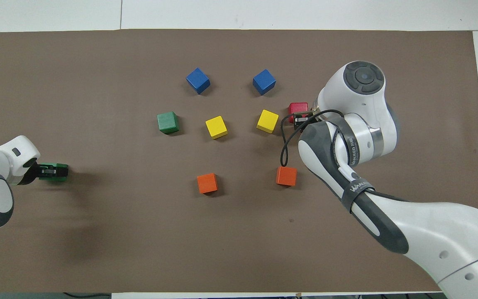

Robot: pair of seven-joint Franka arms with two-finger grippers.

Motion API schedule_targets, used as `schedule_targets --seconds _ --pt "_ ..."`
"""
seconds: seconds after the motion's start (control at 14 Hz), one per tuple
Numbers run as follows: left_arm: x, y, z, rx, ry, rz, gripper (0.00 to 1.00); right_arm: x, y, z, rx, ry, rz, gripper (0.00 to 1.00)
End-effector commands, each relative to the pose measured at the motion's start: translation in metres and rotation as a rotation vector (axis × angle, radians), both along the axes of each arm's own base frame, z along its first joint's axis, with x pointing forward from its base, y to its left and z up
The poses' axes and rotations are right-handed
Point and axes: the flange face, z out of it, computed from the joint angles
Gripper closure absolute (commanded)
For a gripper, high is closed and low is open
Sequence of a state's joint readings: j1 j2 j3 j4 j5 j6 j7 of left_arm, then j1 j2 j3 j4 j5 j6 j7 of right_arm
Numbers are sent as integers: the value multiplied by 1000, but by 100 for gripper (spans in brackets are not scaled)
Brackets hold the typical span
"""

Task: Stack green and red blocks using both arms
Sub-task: 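Open the left gripper on the green block while the right gripper lifts red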

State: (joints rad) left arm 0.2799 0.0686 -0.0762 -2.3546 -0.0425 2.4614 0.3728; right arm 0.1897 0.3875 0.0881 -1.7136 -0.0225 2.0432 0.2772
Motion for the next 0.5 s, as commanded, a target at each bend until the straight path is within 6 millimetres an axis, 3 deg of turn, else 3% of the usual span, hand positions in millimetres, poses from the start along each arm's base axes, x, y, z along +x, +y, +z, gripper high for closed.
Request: schedule_targets --seconds 0.0,0.21,0.43 --pt "14 1 18 -13 -6 -20 0 22 -67 57 -12 -28 42 100" --pt "39 1 63 -11 -24 -36 0 31 -166 54 -3 -50 94 100" --pt "71 4 134 -4 -59 -45 0 18 -215 39 9 -46 79 100"
